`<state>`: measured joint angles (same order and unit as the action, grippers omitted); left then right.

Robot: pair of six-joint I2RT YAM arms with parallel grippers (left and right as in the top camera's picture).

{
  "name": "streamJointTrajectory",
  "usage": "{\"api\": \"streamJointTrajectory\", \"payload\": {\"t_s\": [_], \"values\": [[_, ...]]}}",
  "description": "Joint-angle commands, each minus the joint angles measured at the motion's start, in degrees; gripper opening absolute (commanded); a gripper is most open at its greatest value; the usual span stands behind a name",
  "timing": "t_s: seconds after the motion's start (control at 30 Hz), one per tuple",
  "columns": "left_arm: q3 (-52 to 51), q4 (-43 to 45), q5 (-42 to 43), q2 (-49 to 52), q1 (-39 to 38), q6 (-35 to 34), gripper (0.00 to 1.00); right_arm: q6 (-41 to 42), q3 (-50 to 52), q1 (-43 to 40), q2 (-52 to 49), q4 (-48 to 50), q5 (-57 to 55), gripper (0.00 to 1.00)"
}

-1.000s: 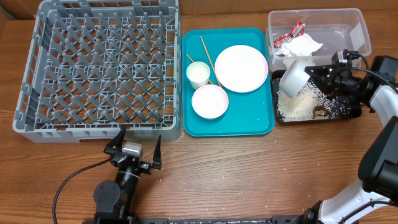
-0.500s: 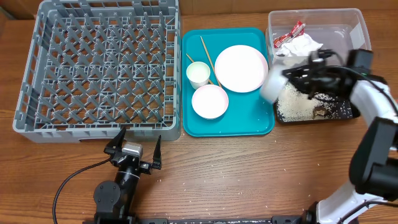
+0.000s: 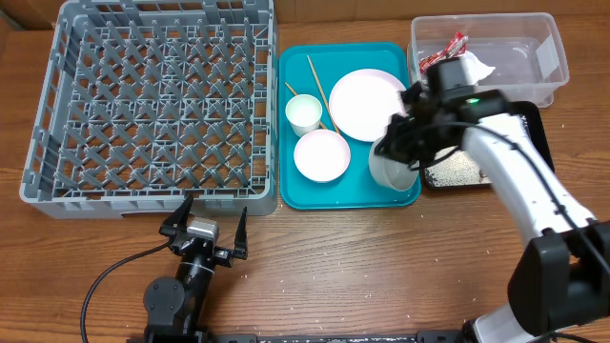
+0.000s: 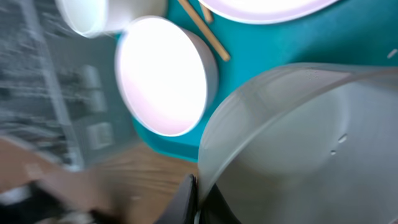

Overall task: Sort waste into correct bins and load items into the dishwasher
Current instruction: 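Return the emptied bowl to the teal tray and release it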

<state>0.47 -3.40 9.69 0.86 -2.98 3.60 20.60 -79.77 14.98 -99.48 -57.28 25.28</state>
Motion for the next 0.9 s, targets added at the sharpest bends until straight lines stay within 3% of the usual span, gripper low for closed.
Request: {"api": "streamJointTrajectory", "payload": {"t_s": [0.0, 0.47, 0.7, 0.87], "values": [[-0.2, 0.0, 0.4, -0.5, 0.3, 1.1, 1.00, 2.3, -1.3, 5.1, 0.1, -0.1, -14.0, 0.04], [-0.2, 0.0, 0.4, -0.5, 0.3, 1.1, 1.00, 3.0, -1.3, 9.1, -6.3, 0.2, -20.9, 0.04], [-0.2, 0.0, 0.4, -0.5, 0.3, 1.1, 1.00, 0.0, -1.3, 9.1, -6.3, 0.8, -17.2, 0.17], [-0.2, 0.0, 0.4, -0.5, 0.3, 1.1, 1.00, 0.0, -3.9, 9.1, -6.3, -0.3, -13.1, 0.19]]}}
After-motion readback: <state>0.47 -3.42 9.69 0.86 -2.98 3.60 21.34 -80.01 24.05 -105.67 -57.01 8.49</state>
